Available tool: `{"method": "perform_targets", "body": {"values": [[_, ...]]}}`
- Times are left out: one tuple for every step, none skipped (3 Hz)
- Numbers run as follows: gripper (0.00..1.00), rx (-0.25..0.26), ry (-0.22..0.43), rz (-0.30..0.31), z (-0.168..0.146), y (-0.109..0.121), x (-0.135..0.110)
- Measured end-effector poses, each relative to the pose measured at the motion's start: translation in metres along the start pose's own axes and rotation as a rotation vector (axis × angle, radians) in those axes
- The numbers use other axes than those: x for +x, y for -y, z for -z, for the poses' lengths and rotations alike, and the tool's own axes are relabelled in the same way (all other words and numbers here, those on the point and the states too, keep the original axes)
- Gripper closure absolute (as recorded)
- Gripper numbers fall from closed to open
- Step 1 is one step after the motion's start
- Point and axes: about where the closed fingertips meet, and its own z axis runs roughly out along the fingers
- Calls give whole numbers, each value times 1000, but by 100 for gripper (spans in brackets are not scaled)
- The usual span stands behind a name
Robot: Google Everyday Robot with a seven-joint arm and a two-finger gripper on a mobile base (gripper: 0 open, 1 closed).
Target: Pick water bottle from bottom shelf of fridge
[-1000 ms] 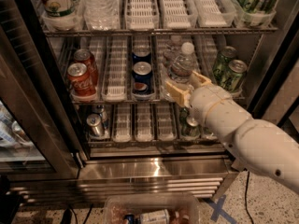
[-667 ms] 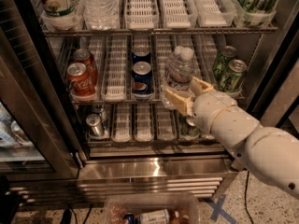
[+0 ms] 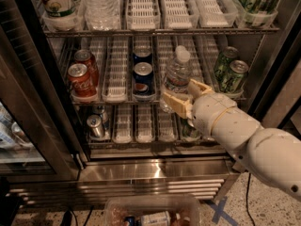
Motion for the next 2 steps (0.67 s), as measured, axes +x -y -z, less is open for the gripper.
{"method": "perform_targets", "body": {"values": [[100,-95,14,10,15,-25,-15],[100,-231,43,28,35,-60,-41]]}}
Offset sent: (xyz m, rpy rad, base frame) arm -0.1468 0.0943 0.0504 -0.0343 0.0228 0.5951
